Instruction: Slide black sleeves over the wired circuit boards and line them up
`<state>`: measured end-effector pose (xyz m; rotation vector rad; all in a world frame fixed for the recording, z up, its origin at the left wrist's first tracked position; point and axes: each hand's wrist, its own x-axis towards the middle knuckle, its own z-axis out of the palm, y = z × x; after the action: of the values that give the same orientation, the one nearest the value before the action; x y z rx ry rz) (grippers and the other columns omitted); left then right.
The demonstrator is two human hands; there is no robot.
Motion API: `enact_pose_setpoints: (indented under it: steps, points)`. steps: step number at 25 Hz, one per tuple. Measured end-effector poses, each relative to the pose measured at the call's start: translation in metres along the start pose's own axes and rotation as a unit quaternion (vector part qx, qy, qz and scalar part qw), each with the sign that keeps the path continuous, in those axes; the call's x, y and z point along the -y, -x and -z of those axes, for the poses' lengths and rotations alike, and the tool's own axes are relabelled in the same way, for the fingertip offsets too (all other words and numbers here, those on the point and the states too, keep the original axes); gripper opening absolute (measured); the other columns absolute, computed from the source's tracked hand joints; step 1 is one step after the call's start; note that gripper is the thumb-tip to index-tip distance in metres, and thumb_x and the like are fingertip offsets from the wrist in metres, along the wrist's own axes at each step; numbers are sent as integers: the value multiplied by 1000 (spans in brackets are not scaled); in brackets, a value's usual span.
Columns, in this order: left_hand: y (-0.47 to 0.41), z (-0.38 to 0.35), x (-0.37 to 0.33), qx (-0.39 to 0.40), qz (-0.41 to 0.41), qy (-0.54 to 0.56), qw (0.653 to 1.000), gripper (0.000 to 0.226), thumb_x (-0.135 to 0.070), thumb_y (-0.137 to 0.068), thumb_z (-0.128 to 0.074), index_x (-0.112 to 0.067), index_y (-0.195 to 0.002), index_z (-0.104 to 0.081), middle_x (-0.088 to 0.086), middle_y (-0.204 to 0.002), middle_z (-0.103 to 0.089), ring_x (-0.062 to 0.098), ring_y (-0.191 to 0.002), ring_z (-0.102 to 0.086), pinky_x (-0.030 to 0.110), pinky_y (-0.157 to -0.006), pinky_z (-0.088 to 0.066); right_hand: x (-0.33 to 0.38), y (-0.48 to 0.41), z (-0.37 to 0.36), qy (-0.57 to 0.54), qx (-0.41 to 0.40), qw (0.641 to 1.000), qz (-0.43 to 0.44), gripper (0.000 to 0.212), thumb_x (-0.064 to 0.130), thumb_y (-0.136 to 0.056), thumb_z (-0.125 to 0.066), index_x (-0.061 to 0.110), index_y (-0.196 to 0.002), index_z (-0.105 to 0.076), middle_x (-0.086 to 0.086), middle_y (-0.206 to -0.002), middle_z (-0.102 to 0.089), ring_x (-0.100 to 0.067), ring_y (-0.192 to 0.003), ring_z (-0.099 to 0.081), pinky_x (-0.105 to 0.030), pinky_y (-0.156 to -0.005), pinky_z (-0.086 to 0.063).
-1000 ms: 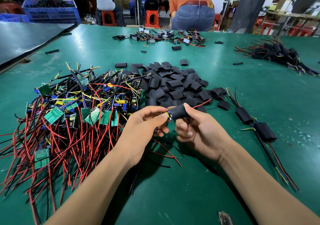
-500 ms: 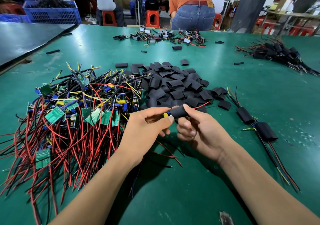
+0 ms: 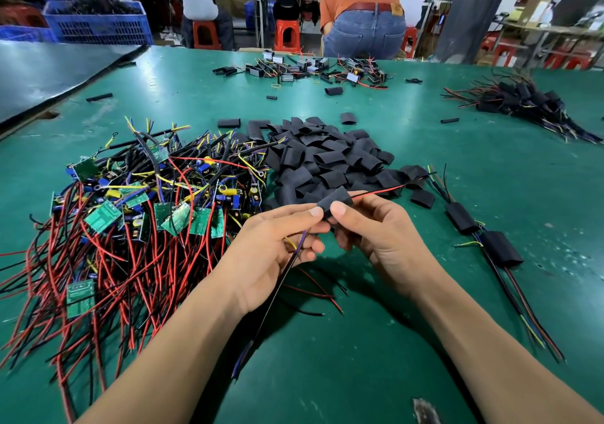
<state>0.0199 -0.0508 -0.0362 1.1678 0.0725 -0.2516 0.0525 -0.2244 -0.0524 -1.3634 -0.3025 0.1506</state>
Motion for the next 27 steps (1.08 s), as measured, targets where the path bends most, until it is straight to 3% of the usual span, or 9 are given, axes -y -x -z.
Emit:
enact_pose_setpoints:
  steps: [5, 8, 11, 15, 18, 22, 25, 27]
  points:
    - [-1, 2, -1, 5, -9, 13, 1000, 30, -18, -80, -68, -2, -105, -71, 15, -89, -75, 19, -62, -68, 23, -57, -55, -1, 0, -1, -24, -14, 1000, 5, 7, 26, -81, -78, 20, -85, -78, -3, -80, -70, -13, -59, -56, -22, -57, -48]
    - [-2, -1, 2, -8, -24, 4, 1000, 16, -10, -91, -61, -1, -100, -71, 18, -87, -74, 22, -60, -67, 24, -55, -54, 0, 0, -1, -27, -14, 1000, -4, 5, 24, -82, -75, 21, -82, -78, -3, -81, -71, -12, -59, -56, -22, -57, -48]
    - [-2, -2, 5, -26, -55, -34, 998, 15, -6, -95, -58, -6, -91, -73, 16, -82, -73, 23, -57, -65, 24, -54, -53, -2, 1, -2, -33, -14, 999, -15, 8, 25, -82, -76, 17, -83, -76, -7, -82, -71, -14, -59, -57, -23, -58, -48]
    - [-4, 0, 9, -45, -93, -109, 989, 14, -7, -97, -59, -3, -99, -72, 14, -83, -72, 23, -55, -64, 24, -54, -52, -6, 3, -3, 10, -11, 1000, -8, 25, 29, -81, -79, 9, -96, -73, -9, -85, -70, -18, -65, -57, -25, -63, -50]
    - [-5, 1, 12, -30, -90, -101, 990, 15, -8, -98, -58, 1, -105, -67, 12, -85, -74, 23, -58, -66, 25, -55, -53, -5, 3, -2, 10, -9, 1000, -17, 23, 33, -79, -80, 16, -93, -75, -8, -84, -71, -19, -68, -56, -26, -64, -49]
    - [-5, 0, 13, 3, -62, -40, 997, 14, -13, -96, -60, 0, -103, -57, 20, -94, -74, 26, -63, -68, 28, -58, -54, -6, 1, -1, -25, -17, 998, -59, 40, 40, -73, -85, 15, -99, -68, -3, -80, -72, -29, -87, -51, -28, -66, -41]
    - [-5, 0, 13, -10, -81, -43, 996, 11, -8, -93, -63, -1, -99, -57, 21, -91, -74, 24, -61, -67, 27, -57, -53, -3, 1, -1, -13, -10, 998, -54, 22, 40, -78, -80, 22, -90, -73, 0, -79, -70, -24, -77, -51, -22, -60, -41]
    - [-5, 1, 12, -46, -121, -82, 988, 12, -1, -89, -67, 2, -97, -57, 16, -79, -72, 23, -57, -67, 25, -54, -53, 0, 1, -4, 3, -2, 998, -57, 29, 48, -86, -69, 20, -94, -76, 1, -81, -66, -14, -64, -49, -21, -59, -39]
